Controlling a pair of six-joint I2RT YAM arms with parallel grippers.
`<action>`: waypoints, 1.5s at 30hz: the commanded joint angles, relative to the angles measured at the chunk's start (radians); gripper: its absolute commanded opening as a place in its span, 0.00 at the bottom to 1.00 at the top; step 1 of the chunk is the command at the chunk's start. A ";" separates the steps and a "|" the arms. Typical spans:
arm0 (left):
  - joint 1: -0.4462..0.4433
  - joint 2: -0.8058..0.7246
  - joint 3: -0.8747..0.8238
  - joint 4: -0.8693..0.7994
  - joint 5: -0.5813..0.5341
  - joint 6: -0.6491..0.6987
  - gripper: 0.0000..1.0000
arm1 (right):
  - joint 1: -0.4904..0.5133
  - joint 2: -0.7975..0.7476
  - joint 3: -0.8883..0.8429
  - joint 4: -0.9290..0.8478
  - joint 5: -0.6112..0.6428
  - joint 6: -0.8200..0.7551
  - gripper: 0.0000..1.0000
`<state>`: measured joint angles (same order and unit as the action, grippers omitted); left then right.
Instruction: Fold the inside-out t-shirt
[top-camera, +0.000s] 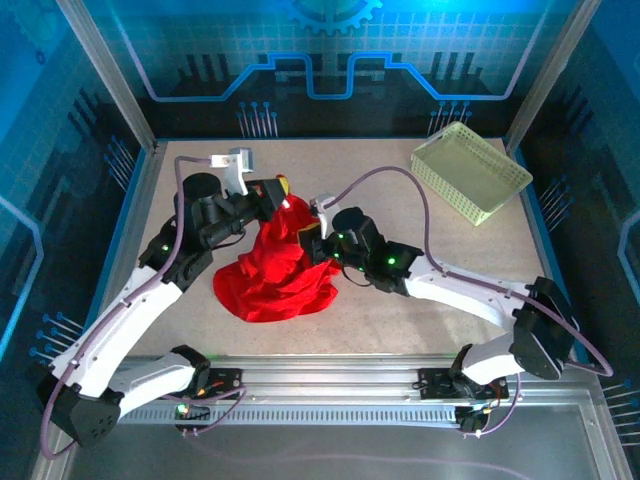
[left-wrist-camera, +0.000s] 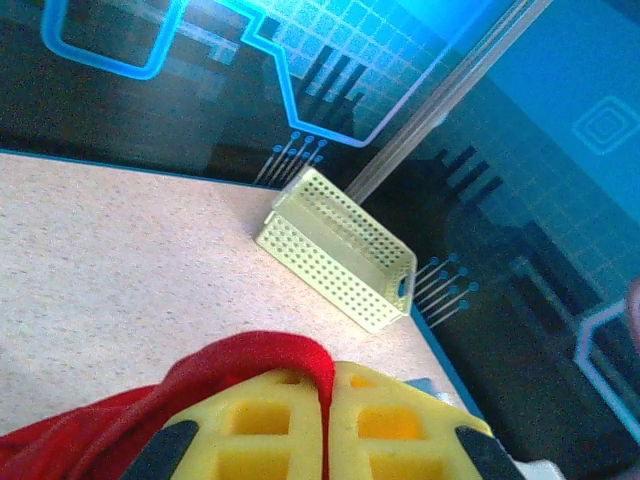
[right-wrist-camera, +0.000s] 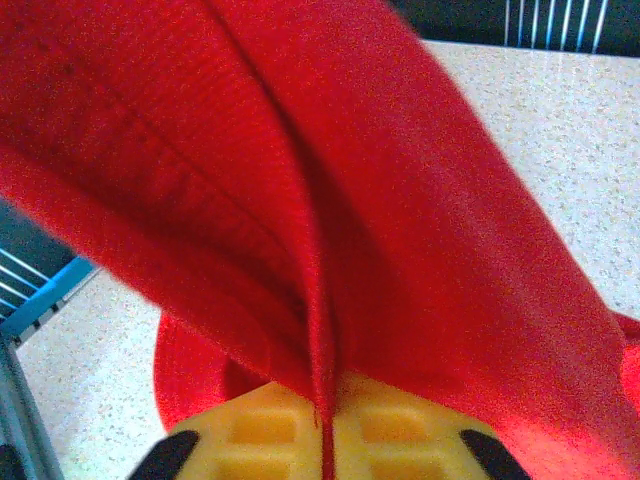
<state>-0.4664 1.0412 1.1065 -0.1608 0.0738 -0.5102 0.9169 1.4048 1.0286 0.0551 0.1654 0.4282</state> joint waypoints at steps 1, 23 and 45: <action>0.009 -0.009 0.078 -0.020 -0.089 0.079 0.00 | -0.002 -0.071 0.056 -0.060 0.040 -0.061 0.00; 0.007 0.033 0.485 -0.087 -0.340 0.231 0.00 | -0.029 0.035 0.951 -0.717 0.133 -0.423 0.00; 0.227 0.079 -0.230 -0.158 -0.180 -0.033 0.00 | -0.201 0.108 0.077 -0.365 -0.191 -0.122 0.66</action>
<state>-0.2588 1.1439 0.9180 -0.3580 -0.1532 -0.5133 0.7269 1.4708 1.1358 -0.3920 0.0189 0.2855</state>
